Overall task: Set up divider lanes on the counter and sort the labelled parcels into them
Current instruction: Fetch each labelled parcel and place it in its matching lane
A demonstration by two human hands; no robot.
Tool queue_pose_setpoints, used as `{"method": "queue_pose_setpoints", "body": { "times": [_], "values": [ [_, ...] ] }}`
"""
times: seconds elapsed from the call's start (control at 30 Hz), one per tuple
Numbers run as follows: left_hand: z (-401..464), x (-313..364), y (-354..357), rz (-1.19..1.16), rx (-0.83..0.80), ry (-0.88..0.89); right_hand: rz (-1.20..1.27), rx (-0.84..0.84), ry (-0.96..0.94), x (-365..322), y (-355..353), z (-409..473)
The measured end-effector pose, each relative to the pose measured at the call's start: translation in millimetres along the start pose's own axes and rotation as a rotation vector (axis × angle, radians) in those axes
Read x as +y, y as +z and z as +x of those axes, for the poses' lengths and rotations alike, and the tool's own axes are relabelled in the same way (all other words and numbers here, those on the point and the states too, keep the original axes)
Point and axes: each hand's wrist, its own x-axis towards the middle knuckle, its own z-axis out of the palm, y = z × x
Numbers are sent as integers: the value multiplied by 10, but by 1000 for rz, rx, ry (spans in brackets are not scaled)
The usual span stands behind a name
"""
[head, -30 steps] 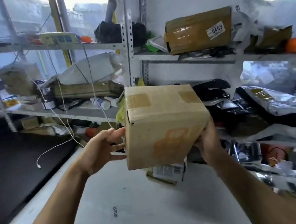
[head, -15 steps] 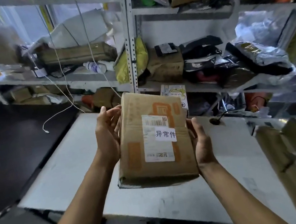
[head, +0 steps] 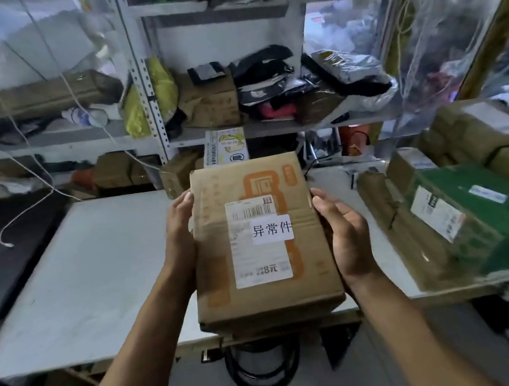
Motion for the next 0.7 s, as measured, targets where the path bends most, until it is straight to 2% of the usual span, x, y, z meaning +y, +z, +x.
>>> {"method": "queue_pose_setpoints", "body": {
  "times": [0.1, 0.23, 0.37, 0.57, 0.7],
  "values": [
    [-122, -12, 501, -13, -87, -1, -12, 64, -51, -318, -497, -201],
    [-595, -127, 1590, -59, -268, 35, -33, 202, -115, -778, -1506, -594],
    [-1034, -438, 2609, -11, -439, 82, -66, 367, -138, -1167, -2574, -1050],
    [-1722, -768, 4055, -29, -459, 4, -63, 627, -141, -1582, -3850, -1594],
    [-2085, -857, 4863, -3, -534, -25, -39, 757, -159, -1739, -4526, -1780]
  ]
}}
